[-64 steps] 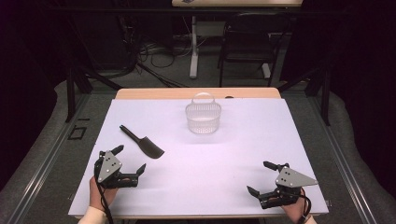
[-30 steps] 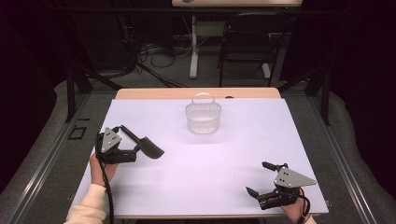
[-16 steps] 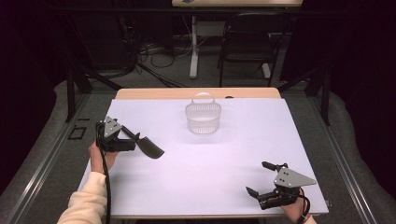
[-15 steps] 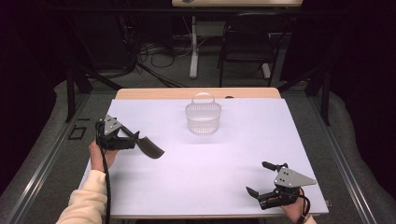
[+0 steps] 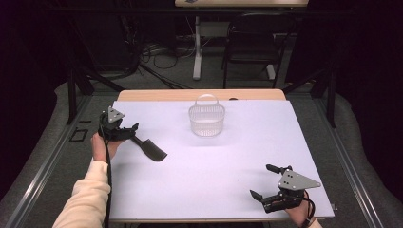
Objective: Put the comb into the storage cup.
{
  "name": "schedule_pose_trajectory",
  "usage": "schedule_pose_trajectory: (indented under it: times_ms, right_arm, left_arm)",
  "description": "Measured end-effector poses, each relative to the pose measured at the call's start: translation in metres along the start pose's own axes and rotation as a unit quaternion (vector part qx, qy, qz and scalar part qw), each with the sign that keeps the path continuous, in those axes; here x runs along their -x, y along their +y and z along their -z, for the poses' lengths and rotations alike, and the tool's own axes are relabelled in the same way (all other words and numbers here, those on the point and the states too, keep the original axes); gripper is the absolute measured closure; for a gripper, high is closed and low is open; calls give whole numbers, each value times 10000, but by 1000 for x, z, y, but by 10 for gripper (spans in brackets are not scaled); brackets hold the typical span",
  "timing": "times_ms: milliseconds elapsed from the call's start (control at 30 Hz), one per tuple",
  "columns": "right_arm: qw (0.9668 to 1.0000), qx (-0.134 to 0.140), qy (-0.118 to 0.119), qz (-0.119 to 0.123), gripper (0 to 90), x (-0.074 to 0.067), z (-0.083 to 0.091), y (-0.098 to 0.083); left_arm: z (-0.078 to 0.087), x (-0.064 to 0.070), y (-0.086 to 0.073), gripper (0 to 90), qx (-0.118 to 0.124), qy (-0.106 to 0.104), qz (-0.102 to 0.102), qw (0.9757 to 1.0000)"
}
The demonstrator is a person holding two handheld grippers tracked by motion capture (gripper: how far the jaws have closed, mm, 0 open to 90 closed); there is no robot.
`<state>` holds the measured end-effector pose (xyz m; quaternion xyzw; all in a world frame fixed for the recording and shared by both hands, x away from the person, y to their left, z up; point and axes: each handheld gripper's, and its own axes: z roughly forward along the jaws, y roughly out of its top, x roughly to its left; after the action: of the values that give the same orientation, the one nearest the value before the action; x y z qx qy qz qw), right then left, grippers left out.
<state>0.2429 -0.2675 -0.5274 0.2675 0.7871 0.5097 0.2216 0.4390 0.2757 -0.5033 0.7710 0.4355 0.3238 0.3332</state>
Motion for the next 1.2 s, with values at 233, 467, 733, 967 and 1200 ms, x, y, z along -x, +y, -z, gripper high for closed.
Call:
schedule_pose_trajectory:
  times_ms: [233, 467, 733, 967, 1200]
  right_arm:
    - [10000, -3, 7, 3, 0, 0, -1, 0]
    - [10000, 1, 12, 24, 0, 0, -1, 0]
    - [10000, 2, 17, -1, 0, 1, -2, 0]
    - [10000, -4, 14, 3, 0, 1, -2, 0]
    - [10000, -24, 14, 0, 0, 1, -2, 0]
  left_arm:
    - [-14, -6, 4, 542, -258, 147, -66, 9995]
    - [-32, -12, 2, 884, -588, 155, -152, 9980]
    - [-49, -13, -6, 900, -910, 169, -156, 9956]
    - [-58, -13, -11, 900, -1257, 304, -244, 9913]
    - [-60, -16, -15, 900, -1452, 280, -187, 9888]
